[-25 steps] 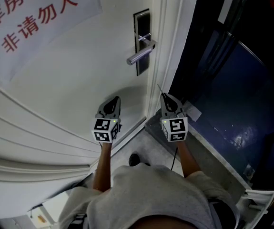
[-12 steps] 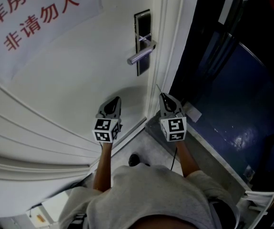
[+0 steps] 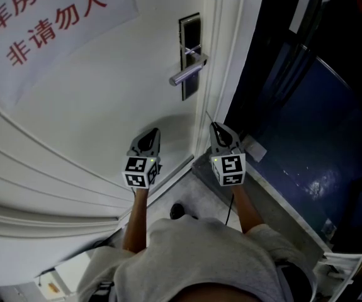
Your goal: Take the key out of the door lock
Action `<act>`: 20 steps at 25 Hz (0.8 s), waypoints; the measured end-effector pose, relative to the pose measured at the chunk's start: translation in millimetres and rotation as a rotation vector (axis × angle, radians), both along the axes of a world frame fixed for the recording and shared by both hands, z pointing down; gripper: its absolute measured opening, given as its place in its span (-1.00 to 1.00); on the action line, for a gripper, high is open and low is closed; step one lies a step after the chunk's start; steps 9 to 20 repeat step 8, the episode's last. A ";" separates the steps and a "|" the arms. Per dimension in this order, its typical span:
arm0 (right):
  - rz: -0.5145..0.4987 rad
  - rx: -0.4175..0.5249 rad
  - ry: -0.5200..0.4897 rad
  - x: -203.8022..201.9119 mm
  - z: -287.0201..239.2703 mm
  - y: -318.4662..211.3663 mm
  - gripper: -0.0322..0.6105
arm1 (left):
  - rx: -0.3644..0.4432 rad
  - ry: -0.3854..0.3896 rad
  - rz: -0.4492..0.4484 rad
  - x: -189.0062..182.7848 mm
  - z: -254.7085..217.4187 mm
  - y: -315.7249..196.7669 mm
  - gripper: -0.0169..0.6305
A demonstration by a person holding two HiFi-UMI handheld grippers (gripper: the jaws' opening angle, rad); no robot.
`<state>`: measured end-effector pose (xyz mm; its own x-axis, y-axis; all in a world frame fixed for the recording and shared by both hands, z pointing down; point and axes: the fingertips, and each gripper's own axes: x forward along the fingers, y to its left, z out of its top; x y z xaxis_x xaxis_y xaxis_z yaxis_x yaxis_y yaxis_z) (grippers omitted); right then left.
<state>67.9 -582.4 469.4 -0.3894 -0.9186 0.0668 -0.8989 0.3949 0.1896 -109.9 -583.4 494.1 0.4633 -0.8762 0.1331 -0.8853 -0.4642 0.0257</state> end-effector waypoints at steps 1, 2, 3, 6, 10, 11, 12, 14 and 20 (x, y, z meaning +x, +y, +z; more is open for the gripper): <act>0.000 0.000 0.001 -0.3 0.1 -0.3 -0.80 | -0.001 0.000 0.000 -0.1 0.3 -0.2 -0.89; 0.000 0.000 0.002 -0.7 0.2 -0.7 -0.80 | -0.001 0.001 0.001 -0.2 0.5 -0.5 -0.89; 0.000 -0.001 0.003 -1.1 0.5 -1.2 -0.80 | -0.001 0.001 0.001 -0.3 0.4 -0.9 -0.89; -0.001 -0.003 0.004 -2.3 1.2 -2.3 -0.80 | 0.000 -0.001 0.003 -0.2 0.4 -1.9 -0.89; -0.001 -0.003 0.006 -3.0 1.6 -2.9 -0.80 | 0.000 -0.002 0.004 0.1 0.7 -2.5 -0.89; -0.001 -0.003 0.006 -3.0 1.6 -2.9 -0.80 | 0.000 -0.002 0.004 0.1 0.7 -2.5 -0.89; -0.001 -0.003 0.006 -3.0 1.6 -2.9 -0.80 | 0.000 -0.002 0.004 0.1 0.7 -2.5 -0.89; -0.001 -0.003 0.006 -3.0 1.6 -2.9 -0.80 | 0.000 -0.002 0.004 0.1 0.7 -2.5 -0.89; -0.001 -0.003 0.006 -3.0 1.6 -2.9 -0.80 | 0.000 -0.002 0.004 0.1 0.7 -2.5 -0.89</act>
